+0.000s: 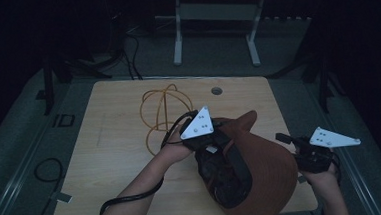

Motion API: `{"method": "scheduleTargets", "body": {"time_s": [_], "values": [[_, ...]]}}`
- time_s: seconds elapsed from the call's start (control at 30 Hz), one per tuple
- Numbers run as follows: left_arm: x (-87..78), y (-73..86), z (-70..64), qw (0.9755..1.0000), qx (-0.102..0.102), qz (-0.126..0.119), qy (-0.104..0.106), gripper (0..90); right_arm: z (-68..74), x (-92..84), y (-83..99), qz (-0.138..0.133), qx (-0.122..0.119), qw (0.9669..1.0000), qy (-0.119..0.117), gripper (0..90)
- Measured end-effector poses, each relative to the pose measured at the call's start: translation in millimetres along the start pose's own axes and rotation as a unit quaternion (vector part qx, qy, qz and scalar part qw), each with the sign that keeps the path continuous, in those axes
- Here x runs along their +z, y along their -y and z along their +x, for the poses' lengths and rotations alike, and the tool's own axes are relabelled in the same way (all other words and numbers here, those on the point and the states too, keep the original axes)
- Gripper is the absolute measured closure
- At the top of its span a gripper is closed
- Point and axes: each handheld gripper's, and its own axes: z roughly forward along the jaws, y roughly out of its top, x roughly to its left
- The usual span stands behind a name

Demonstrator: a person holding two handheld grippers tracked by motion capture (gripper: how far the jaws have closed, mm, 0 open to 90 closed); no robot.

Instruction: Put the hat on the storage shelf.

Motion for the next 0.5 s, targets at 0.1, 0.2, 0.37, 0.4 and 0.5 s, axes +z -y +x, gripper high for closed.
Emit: {"method": "scheduleTargets", "body": {"time_s": [0.1,0.2,0.37,0.4,0.5], "values": [[3.8,-0.1,-3.9,0.9999,0.010,0.000,0.006,87.4,8.7,7.3,-1.8,-0.019,-0.002,0.9992,-0.037,47.2],[9.4,0.0,-8.4,0.9997,0.021,0.007,0.006,87.4,18.1,13.3,-5.5,-0.038,-0.011,0.9973,-0.063,45.9],[20.1,1.6,-14.6,0.9989,0.032,0.034,-0.005,87.4,29.7,26.1,-11.2,-0.042,-0.026,0.9953,-0.083,44.3],[21.8,1.5,-15.0,0.9986,0.031,0.042,-0.011,87.4,31.3,28.6,-12.2,-0.041,-0.029,0.9949,-0.087,44.9],[23.7,1.4,-13.5,0.9990,0.018,0.036,-0.018,87.3,33.9,35.2,-13.8,-0.035,-0.031,0.9944,-0.095,47.0]]}}
